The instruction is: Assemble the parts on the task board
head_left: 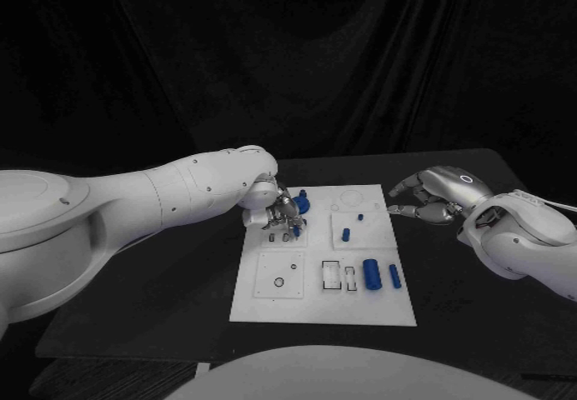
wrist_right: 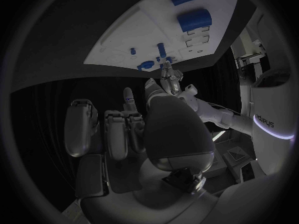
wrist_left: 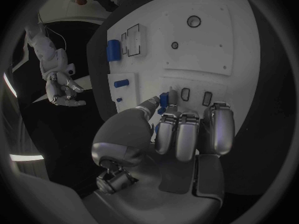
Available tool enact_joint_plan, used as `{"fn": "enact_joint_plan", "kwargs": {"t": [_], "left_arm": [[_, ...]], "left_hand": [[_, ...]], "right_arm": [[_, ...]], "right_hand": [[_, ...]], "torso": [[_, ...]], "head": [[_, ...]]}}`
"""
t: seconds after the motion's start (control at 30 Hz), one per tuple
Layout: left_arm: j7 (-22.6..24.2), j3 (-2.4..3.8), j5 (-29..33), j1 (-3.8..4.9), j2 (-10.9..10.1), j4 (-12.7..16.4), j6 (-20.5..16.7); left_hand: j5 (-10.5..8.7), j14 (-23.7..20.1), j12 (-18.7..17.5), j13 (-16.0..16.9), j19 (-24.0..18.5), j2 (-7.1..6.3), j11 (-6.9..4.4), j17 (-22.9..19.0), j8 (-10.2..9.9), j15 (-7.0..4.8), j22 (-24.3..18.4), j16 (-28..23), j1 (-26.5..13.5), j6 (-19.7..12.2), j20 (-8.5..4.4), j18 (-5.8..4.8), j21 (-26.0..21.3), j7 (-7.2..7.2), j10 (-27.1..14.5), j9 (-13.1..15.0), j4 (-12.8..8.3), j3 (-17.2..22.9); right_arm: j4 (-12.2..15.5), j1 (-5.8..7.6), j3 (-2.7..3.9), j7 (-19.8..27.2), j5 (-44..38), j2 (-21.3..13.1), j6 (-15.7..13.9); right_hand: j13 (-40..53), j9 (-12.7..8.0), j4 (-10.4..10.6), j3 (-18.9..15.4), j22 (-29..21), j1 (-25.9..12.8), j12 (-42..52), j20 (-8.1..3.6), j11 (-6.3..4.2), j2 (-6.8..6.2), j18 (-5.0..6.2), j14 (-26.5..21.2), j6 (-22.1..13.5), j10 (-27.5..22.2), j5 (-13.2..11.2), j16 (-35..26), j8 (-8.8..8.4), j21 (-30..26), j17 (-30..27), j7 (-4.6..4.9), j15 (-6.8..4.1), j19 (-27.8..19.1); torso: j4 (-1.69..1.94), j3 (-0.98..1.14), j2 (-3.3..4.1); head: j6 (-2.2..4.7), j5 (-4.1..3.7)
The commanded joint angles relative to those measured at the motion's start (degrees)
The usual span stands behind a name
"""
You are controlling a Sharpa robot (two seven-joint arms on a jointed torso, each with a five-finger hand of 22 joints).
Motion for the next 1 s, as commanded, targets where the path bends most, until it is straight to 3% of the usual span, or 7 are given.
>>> {"fn": "enact_joint_plan", "kwargs": {"t": [0.03, 0.33, 0.43, 0.67, 1.0], "left_arm": [[1.05, 0.06, 0.11, -0.11, -0.13, 0.36, -0.71], [0.31, 0.06, 0.11, -0.06, -1.96, 2.46, -1.7], [0.14, 0.06, -0.22, -0.03, -2.79, 3.24, -2.01], [0.21, 0.06, -2.79, 0.02, -4.71, 5.04, -2.31], [0.28, 0.05, -3.35, 0.0, -5.73, 5.74, -3.01]], "left_hand": [[1.72, 5.98, 0.2, 15.09, 0.11, -0.52, -0.64, 15.05, 0.58, -0.58, 3.17, 0.15, 0.43, 0.34, -0.58, -0.52, -0.26, -0.5, 5.97, 1.26, -0.9, 1.81], [6.83, 5.98, 0.2, 15.09, 0.55, -1.75, -1.26, 15.05, 1.99, -1.22, 3.55, 0.15, -0.38, 0.76, -1.26, -0.56, -0.49, -1.08, 5.97, 4.89, -3.04, 7.46], [7.74, 5.98, 0.2, 15.09, 0.56, -2.06, -1.37, 15.05, 1.88, -1.34, 3.55, 0.15, -0.68, 1.06, -1.35, -0.56, -0.59, -1.15, 5.97, 5.17, -3.41, 8.79], [7.8, 5.98, 0.2, 15.09, 0.72, -2.43, -1.45, 15.05, 1.69, -1.43, 3.7, 0.15, -1.27, 1.62, -1.43, -0.59, -0.59, -1.18, 5.97, 5.23, -3.45, 9.6], [6.5, 5.98, 0.2, 15.09, 0.95, -2.69, -1.52, 15.05, 0.91, -1.54, 3.89, 0.15, -2.29, 1.81, -1.56, -0.63, -0.6, -1.19, 5.97, 5.13, -3.14, 10.62]], "right_arm": [[-0.02, -0.16, 0.04, -0.71, -0.19, -0.02, 0.41], [0.15, -0.19, 0.04, -0.82, -0.19, -0.43, 0.49], [0.2, -0.2, 0.04, -0.89, -0.19, -0.6, 0.54], [0.24, -0.26, 0.04, -0.96, -0.19, -0.8, 0.57], [0.22, -0.67, 0.04, -0.97, -0.19, -0.95, 0.65]], "right_hand": [[15.09, 0.03, -0.19, -0.32, 11.01, -0.37, 0.15, 0.03, 0.41, 0.11, 0.38, 6.01, 0.42, 5.86, 0.13, 0.15, -0.19, -0.36, 15.1, 0.13, -0.09, -0.01], [15.09, 0.03, -0.22, -0.31, 11.0, -0.34, 0.15, 0.03, 0.4, 0.12, 0.4, 6.01, 0.44, 5.86, 0.13, 0.15, -0.19, -0.42, 15.1, 0.13, -0.09, -0.04], [15.09, 0.04, -0.27, -0.29, 10.98, -0.26, 0.15, 0.03, 0.41, 0.16, 0.41, 6.01, 0.47, 5.86, 0.14, 0.15, -0.2, -0.47, 15.1, 0.13, -0.09, -0.06], [15.09, 0.04, -0.28, -0.29, 10.98, -0.25, 0.15, 0.03, 0.41, 0.18, 0.41, 6.01, 0.48, 5.86, 0.14, 0.15, -0.2, -0.48, 15.1, 0.13, -0.09, -0.06], [15.09, 0.04, -0.3, -0.29, 10.95, -0.23, 0.15, 0.03, 0.41, 0.22, 0.42, 6.01, 0.51, 5.86, 0.11, 0.15, -0.21, -0.56, 15.1, 0.13, -0.09, -0.09]], "torso": [[0.0, 0.01, -0.02], [0.09, 0.1, -0.11], [0.08, 0.11, -0.11], [-0.02, -0.01, -0.05], [-0.05, -0.05, 0.02]], "head": [[-0.01, 0.15], [-0.01, 0.37], [-0.01, 0.47], [-0.01, 0.66], [-0.01, 1.05]]}}
